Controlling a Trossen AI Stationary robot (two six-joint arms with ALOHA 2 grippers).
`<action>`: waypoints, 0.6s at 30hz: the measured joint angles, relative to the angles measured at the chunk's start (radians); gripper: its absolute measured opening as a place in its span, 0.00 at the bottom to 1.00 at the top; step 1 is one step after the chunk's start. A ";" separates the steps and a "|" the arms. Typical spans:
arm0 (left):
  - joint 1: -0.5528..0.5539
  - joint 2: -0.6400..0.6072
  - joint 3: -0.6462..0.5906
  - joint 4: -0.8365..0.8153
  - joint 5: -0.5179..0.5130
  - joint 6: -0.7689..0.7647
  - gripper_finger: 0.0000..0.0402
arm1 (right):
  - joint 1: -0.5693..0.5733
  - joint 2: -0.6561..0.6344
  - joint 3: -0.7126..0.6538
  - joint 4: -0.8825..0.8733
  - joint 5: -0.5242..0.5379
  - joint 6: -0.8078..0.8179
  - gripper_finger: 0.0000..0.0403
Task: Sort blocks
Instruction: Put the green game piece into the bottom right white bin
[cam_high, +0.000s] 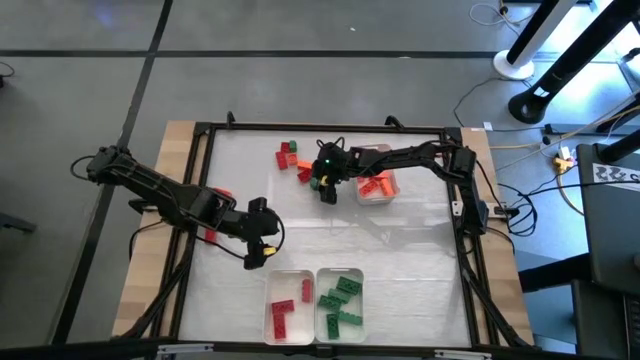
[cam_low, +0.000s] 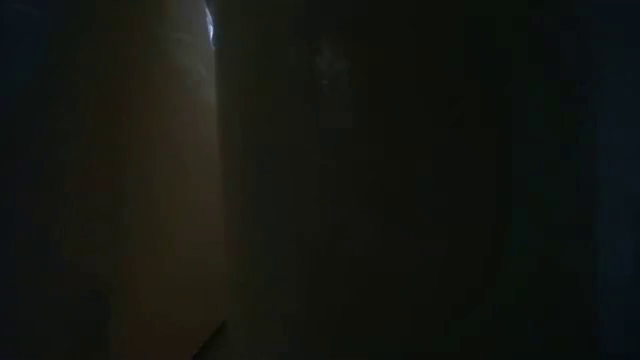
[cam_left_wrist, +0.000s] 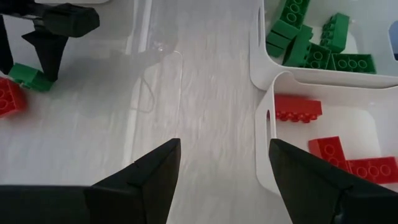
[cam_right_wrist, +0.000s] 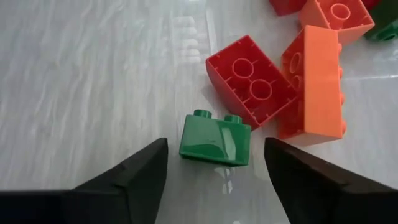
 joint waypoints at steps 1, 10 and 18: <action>0.000 0.000 0.000 0.000 0.000 0.000 0.59 | 0.000 0.000 0.000 0.000 0.000 0.000 0.67; 0.000 0.000 0.000 0.002 0.000 -0.001 0.59 | 0.000 0.053 0.001 0.065 -0.040 0.032 0.62; 0.000 0.000 0.000 -0.001 0.001 0.000 0.59 | -0.001 0.066 0.003 0.086 -0.057 0.035 0.40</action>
